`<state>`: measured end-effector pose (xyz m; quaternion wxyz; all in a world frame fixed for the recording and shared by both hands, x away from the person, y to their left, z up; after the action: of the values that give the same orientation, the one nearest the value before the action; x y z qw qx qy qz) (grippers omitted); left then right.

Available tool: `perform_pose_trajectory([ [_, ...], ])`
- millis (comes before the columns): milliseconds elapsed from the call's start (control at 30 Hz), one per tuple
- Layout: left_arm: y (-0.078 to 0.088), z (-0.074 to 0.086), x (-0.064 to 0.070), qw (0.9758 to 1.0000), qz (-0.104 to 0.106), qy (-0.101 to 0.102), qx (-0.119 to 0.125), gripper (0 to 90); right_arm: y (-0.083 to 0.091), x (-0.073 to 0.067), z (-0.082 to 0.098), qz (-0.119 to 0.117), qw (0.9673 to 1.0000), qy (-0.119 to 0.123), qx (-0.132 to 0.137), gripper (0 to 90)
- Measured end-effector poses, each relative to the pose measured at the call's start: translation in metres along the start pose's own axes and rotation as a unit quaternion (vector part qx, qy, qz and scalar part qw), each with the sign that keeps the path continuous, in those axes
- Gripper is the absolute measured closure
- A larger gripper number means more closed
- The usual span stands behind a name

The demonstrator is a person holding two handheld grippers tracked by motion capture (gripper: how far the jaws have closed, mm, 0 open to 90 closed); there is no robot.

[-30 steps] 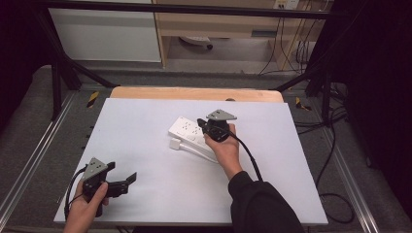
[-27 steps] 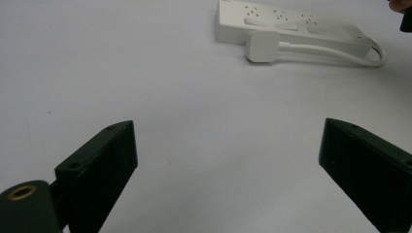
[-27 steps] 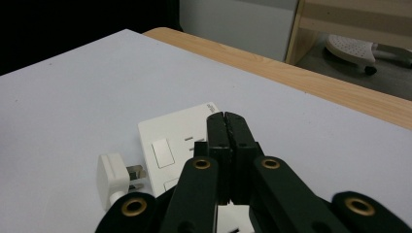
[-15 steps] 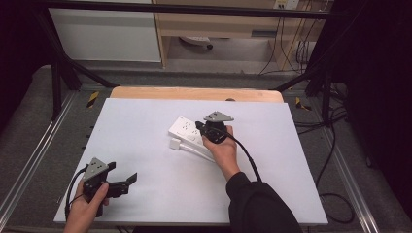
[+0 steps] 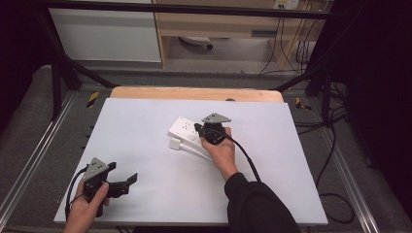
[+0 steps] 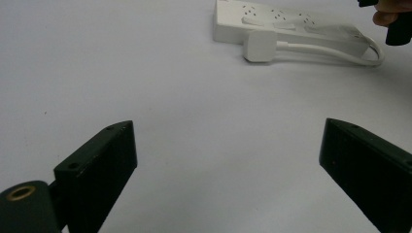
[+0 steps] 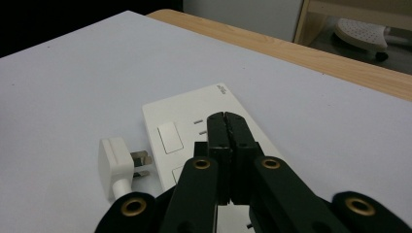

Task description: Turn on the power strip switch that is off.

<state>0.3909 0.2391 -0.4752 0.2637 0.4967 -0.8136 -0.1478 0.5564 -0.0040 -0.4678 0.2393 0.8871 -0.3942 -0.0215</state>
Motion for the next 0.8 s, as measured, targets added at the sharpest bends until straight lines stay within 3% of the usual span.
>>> perform_pose_trajectory([
  [800,-0.001,0.001,0.001,1.0000,0.001,-0.002,-0.002,6.6,-0.008,-0.010,0.008,-0.011,0.9998,-0.018,-0.001,90.0],
])
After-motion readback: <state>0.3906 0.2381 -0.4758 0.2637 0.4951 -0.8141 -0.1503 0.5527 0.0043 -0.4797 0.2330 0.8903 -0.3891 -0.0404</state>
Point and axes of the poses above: each handheld gripper's, and its own axes: y roughly backward along the jaws, z roughly out of its underside, x roughly to its right, the point moved 10 cm from there along -y, roughly forward along the jaws, and after that the axes turned 12 degrees about y, right-handed, at the moved point
